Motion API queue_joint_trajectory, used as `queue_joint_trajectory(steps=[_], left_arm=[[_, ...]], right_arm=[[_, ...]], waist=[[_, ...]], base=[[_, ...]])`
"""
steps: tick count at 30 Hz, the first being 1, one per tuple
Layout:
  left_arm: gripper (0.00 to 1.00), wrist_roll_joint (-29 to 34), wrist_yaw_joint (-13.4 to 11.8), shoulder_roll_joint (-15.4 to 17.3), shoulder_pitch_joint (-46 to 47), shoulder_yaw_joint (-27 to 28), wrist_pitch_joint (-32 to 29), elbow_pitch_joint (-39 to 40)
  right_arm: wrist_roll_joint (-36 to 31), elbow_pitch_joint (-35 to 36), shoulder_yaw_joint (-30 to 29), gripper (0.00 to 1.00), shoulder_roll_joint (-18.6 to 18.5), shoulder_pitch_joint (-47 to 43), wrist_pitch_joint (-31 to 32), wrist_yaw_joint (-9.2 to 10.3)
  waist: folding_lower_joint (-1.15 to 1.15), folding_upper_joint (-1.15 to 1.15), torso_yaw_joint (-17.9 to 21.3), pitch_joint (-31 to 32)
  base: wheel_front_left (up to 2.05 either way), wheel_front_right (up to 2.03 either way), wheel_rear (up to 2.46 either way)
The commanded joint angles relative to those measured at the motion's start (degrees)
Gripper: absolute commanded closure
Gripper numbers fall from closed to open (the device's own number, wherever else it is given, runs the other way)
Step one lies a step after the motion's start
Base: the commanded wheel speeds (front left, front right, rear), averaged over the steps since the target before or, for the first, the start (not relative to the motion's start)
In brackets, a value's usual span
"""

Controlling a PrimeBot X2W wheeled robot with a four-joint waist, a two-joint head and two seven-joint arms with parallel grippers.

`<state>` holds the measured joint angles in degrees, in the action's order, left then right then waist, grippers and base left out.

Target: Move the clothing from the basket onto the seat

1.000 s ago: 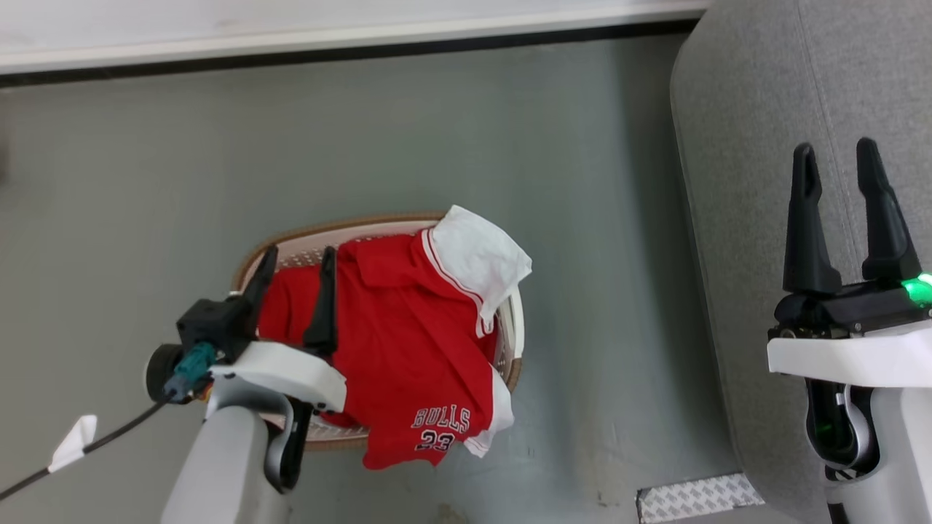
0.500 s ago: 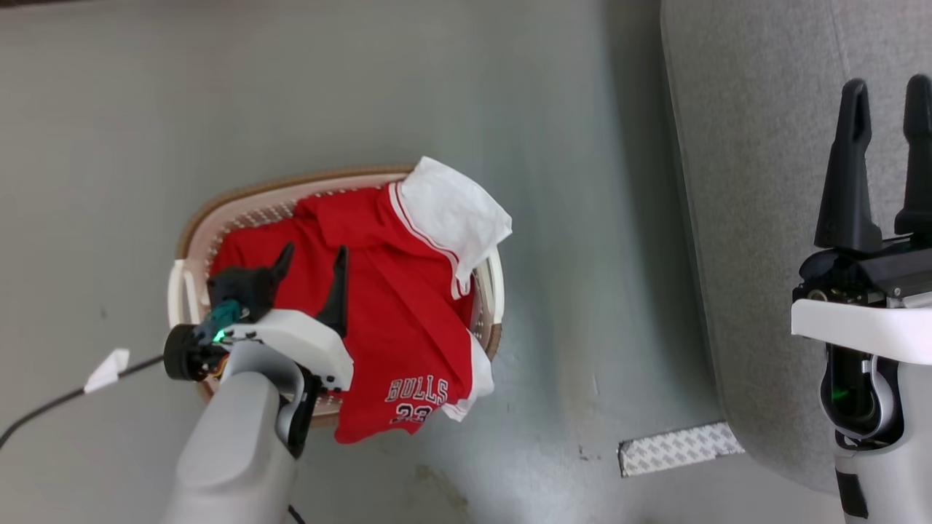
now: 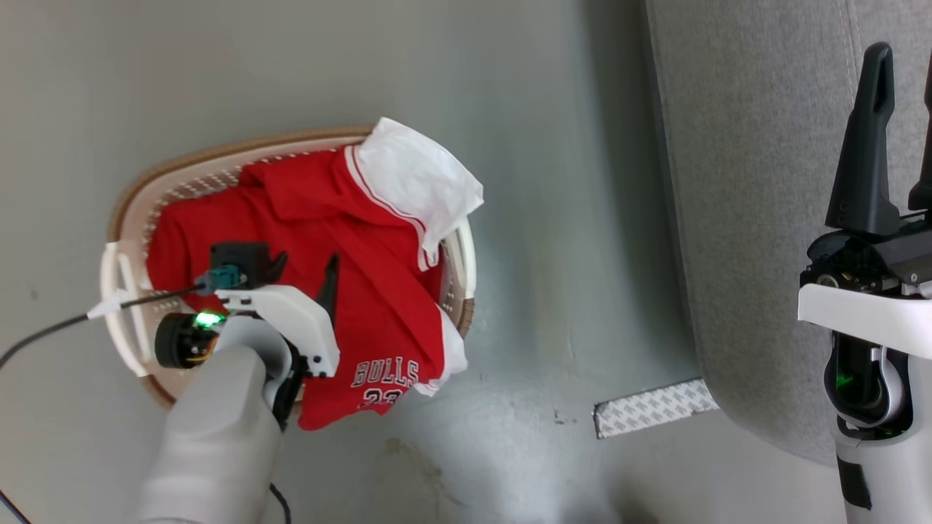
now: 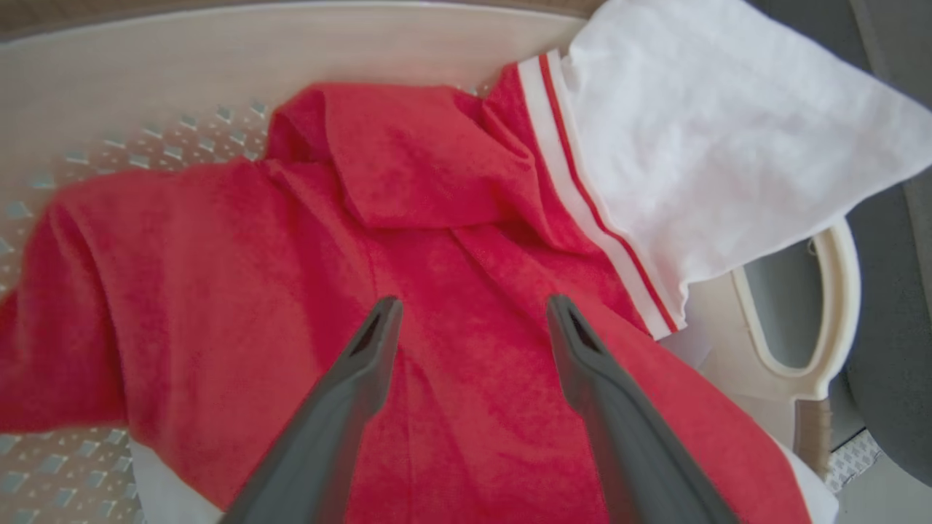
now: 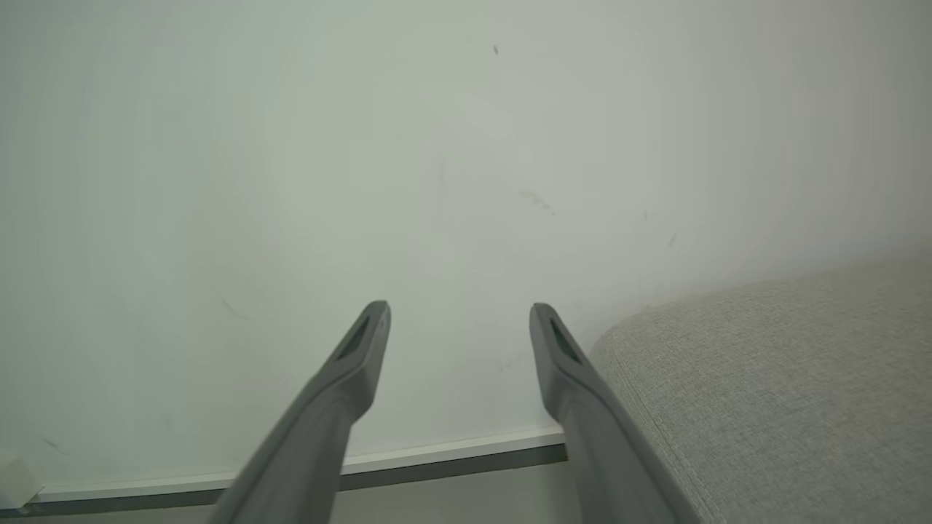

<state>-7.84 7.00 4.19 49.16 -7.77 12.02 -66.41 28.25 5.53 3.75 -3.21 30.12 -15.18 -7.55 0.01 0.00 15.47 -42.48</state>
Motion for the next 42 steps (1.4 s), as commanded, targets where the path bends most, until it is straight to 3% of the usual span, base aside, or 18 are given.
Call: queue_joint_trajectory(steps=[1, 11, 27, 28, 29, 30, 31, 42], left_arm=[[0.0, -0.5, 0.0, 0.8, 1.4, -0.1, -0.7, -1.4], [0.0, -1.0, -0.5, 3.3, 4.2, -0.8, -6.8, -6.3], [0.0, -2.4, 0.3, 6.4, 4.3, -2.6, -17.0, -7.4], [0.27, -2.4, 0.3, 6.7, 4.3, -2.7, -16.7, -7.4], [0.64, -2.4, 0.3, 6.9, 4.2, -2.8, -16.4, -7.4], [0.94, -2.5, 0.3, 6.9, 4.2, -2.9, -16.0, -7.4], [1.0, -2.5, 0.3, 6.9, 4.2, -3.1, -15.5, -7.4], [1.0, -4.1, 0.5, 5.5, 3.5, -4.5, -12.0, -7.4]], right_arm=[[0.3, 0.4, 0.2, 0.0, 0.3, 0.6, 0.1, 0.12], [2.4, 0.8, 0.7, 0.0, 0.4, 1.7, 0.1, 0.12], [3.2, 0.8, 1.1, 0.0, 0.4, 1.5, 0.1, 0.12], [3.2, 0.7, 1.1, 0.0, 0.4, 1.4, 0.1, 0.12], [3.1, 0.7, 1.0, 0.0, 0.4, 1.3, 0.1, 0.12], [3.1, 0.6, 1.0, 0.0, 0.4, 1.2, 0.1, 0.12], [3.0, 0.6, 0.9, 0.0, 0.4, 1.1, 0.1, 0.12], [1.8, -0.1, 0.8, 0.0, 0.4, 1.3, 0.1, 0.12]], waist=[[-0.01, 0.0, 0.9, -1.1], [-0.01, 0.0, 3.3, -4.6], [-0.01, 0.0, 6.2, -7.3], [-0.01, 0.0, 6.3, -7.2], [-0.01, 0.0, 6.3, -7.1], [-0.01, 0.0, 6.3, -7.1], [-0.01, 0.0, 6.3, -7.0], [-0.01, 0.0, 4.4, -4.0]], base=[[0.0, 0.0, 0.0], [0.0, 0.0, 0.0], [0.0, 0.0, 0.0], [0.0, 0.0, 0.0], [0.0, 0.0, 0.0], [0.0, 0.0, 0.0], [0.0, 0.0, 0.0], [0.0, 0.0, 0.0]])
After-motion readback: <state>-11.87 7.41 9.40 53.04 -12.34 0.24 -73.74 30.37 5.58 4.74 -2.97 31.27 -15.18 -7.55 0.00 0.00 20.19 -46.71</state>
